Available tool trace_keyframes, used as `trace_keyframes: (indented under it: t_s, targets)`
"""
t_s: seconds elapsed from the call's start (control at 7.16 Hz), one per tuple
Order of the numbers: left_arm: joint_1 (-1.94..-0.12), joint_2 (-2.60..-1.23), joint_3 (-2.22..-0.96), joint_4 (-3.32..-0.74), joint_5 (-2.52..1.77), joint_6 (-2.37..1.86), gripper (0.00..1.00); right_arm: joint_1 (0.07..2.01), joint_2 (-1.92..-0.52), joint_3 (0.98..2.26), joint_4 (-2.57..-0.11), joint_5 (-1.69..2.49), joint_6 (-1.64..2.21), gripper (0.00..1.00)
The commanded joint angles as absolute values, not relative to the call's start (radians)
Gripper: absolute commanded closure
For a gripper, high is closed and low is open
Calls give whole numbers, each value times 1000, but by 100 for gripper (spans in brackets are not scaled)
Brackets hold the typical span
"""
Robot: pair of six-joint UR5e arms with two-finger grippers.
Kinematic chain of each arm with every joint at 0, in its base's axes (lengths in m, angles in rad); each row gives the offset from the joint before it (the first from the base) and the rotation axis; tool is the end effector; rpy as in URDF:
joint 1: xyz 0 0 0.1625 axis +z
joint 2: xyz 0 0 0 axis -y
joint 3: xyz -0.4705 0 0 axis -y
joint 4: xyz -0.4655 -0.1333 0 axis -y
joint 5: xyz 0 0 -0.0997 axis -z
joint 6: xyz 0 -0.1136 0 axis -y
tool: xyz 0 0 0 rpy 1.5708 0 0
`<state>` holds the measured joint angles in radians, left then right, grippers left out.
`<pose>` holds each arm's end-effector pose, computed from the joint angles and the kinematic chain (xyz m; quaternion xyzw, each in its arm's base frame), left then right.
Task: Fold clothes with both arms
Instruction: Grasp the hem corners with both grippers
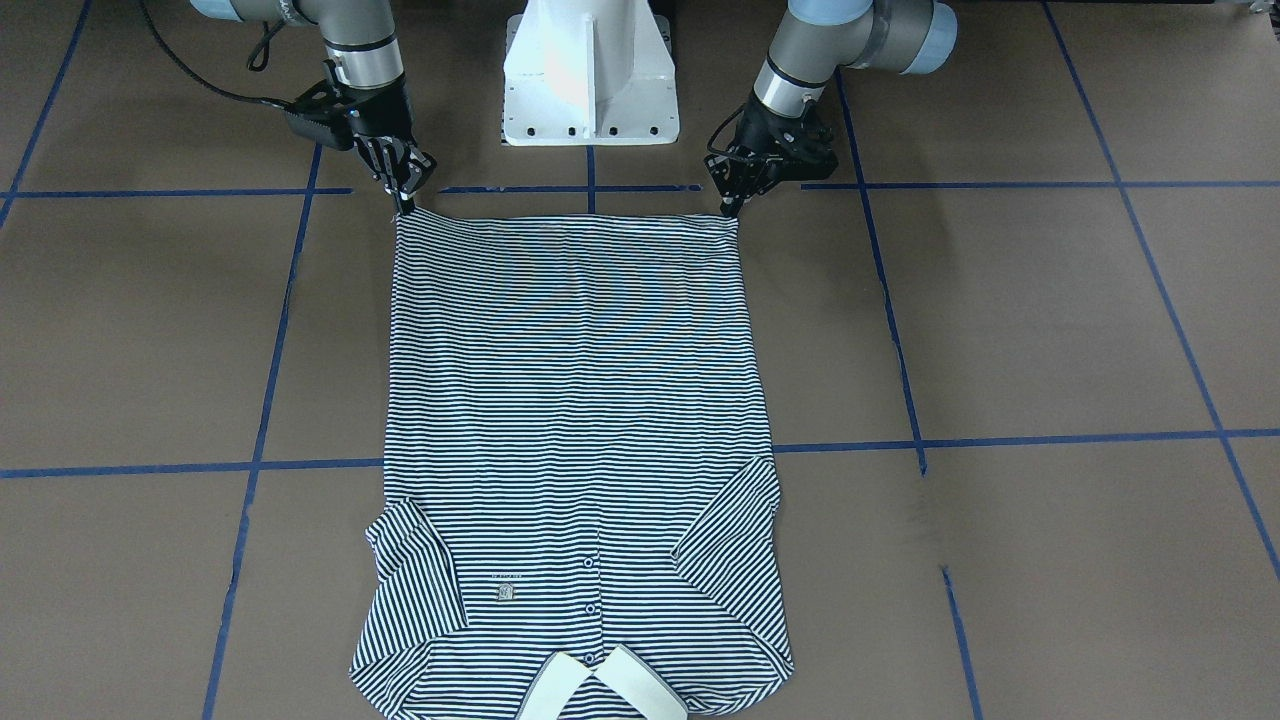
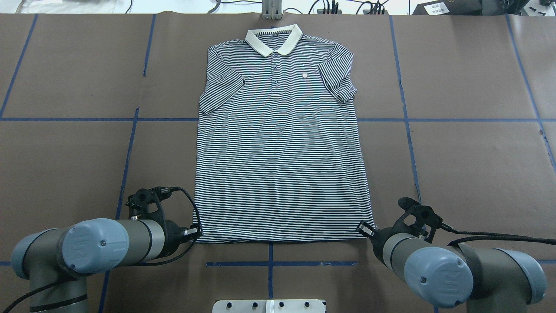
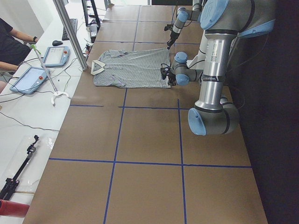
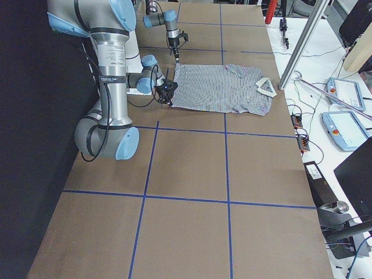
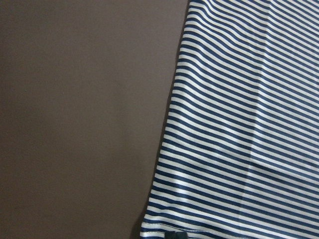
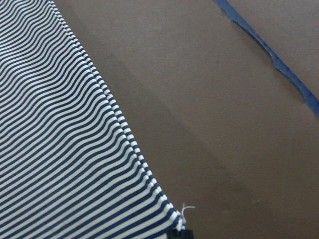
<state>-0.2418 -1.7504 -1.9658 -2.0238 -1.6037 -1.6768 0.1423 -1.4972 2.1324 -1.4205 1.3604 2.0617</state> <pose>0.5744 -0.2751 0.3458 0.0190 0.4913 -0.1427 0.8590 -0.5304 -0.2346 0.3636 0.0295 -0.3917 0.3242 0.8606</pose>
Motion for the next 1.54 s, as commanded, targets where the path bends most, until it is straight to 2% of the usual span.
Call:
trace_keyframes:
  t_s: [0.0,0.42,0.7,1.4]
  targets:
    - [-239,-1755,-1941,-2025,-1603,-1675,71,143,-1497,2132,-1420,1361,2062,100]
    - [-239,-1761,-1937,-2023,-1603,-1677,70,141,-1497,2132,-1420,1361,2062,100]
    - [-239,-1761,-1944,-1978,-1595,-1675,64,141,-1497,2132,-1420,1361,2062,100]
    - [-238,-1773,-1939,-1963,-1575,-1677,65,141,-1497,2132,-1420,1361,2063,100]
